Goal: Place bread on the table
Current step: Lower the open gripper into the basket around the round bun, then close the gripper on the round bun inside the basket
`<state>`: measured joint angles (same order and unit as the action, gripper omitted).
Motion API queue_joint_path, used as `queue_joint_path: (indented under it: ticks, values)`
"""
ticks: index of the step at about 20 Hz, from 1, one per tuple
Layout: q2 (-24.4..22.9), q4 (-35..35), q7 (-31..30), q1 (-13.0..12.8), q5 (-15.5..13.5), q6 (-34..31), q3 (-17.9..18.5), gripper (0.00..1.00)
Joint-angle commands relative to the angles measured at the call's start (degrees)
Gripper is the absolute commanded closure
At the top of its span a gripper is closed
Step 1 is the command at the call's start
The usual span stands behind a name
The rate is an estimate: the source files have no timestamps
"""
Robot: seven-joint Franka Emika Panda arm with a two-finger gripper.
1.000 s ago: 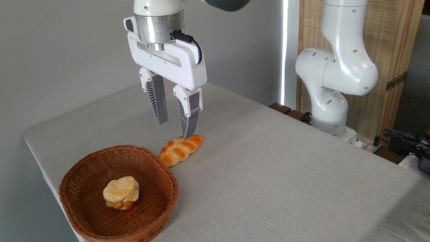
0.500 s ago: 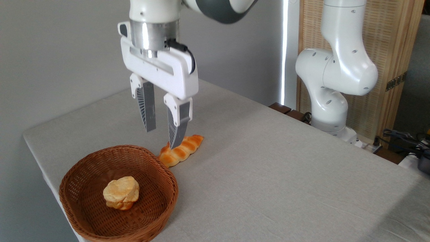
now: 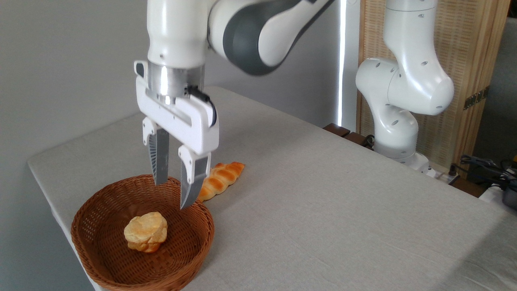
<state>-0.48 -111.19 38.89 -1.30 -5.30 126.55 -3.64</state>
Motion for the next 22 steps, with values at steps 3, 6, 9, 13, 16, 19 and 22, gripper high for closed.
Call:
queue_joint_path:
  ticks: [3, 6, 9, 13, 16, 19, 22]
  values:
    - [3.64, -2.8, 0.48, -2.13, -1.12, 9.15, 0.12, 0.0]
    - [5.66, -2.8, 0.66, -3.01, -1.12, 14.23, 0.12, 0.0]
    - [6.98, -2.8, 1.01, -3.01, -1.12, 16.26, 0.12, 0.0]
    - [8.65, -2.8, 0.92, -3.89, -1.21, 18.72, 0.12, 0.0]
    - [9.44, -2.8, 1.01, -4.33, -1.12, 19.08, 0.12, 0.0]
    - [9.62, -2.8, 1.01, -5.12, -1.03, 18.99, 0.12, 0.0]
    - [9.62, -2.8, 1.01, -5.12, -0.94, 18.99, 0.12, 0.0]
